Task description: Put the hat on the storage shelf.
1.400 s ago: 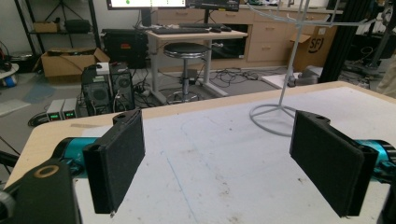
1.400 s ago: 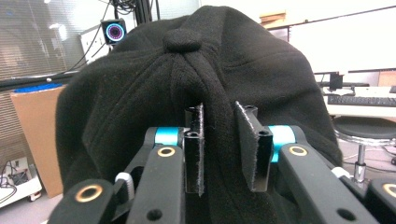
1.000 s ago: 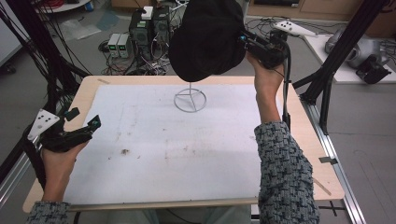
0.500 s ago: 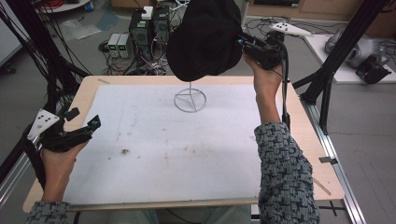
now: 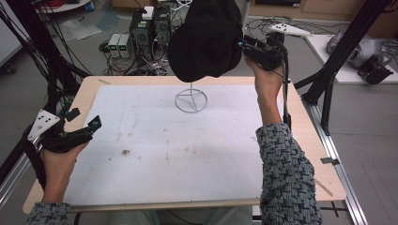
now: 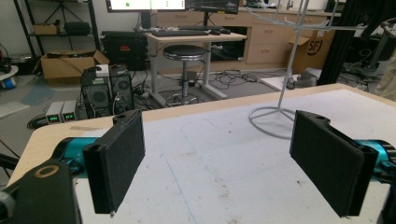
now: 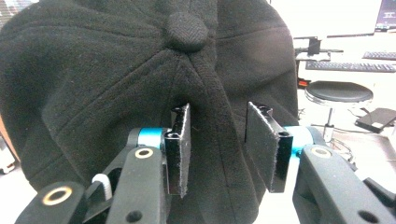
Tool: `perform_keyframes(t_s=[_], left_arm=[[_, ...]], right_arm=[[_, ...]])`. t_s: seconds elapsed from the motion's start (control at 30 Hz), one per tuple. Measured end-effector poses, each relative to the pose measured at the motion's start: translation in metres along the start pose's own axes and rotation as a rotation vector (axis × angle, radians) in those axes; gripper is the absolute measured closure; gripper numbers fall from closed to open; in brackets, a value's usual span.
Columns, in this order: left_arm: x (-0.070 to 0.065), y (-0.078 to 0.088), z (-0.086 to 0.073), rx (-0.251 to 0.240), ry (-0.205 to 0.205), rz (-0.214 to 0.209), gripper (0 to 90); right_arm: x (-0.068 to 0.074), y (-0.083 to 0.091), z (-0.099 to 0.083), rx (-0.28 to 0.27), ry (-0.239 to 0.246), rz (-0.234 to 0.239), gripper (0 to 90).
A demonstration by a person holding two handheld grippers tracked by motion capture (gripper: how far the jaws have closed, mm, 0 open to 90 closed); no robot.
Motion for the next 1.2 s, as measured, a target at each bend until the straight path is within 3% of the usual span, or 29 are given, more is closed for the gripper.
perform_keyframes(t_s=[0.47,0.73,1.07,1.17,1.2], left_arm=[[-0.001,0.0,0.0,0.001,-0.002,-0.001,18.3],[-0.002,-0.001,0.0,0.003,-0.003,-0.003,18.3],[-0.003,-0.001,0.0,0.004,-0.009,-0.004,18.3],[-0.003,-0.001,0.0,0.003,-0.009,-0.003,18.3],[-0.003,-0.001,0.0,0.004,-0.009,-0.003,18.3]], right_arm=[[-0.003,0.008,0.001,0.023,0.011,-0.03,53.8],[-0.005,0.02,0.007,0.0,0.017,-0.05,49.9],[-0.008,0.039,0.013,-0.026,0.013,-0.097,35.3],[-0.009,0.049,0.015,-0.046,0.016,-0.103,32.1],[-0.009,0.054,0.015,-0.075,0.02,-0.1,32.1]])
Point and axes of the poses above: each handheld gripper's, and its own axes: y roughly backward along the jaws, z roughly out of its top, x roughly to its left, the point moved 4 cm from there along -y, roughly forward along the jaws, and after that the axes turned 10 degrees about -y, right-handed, at the moved point
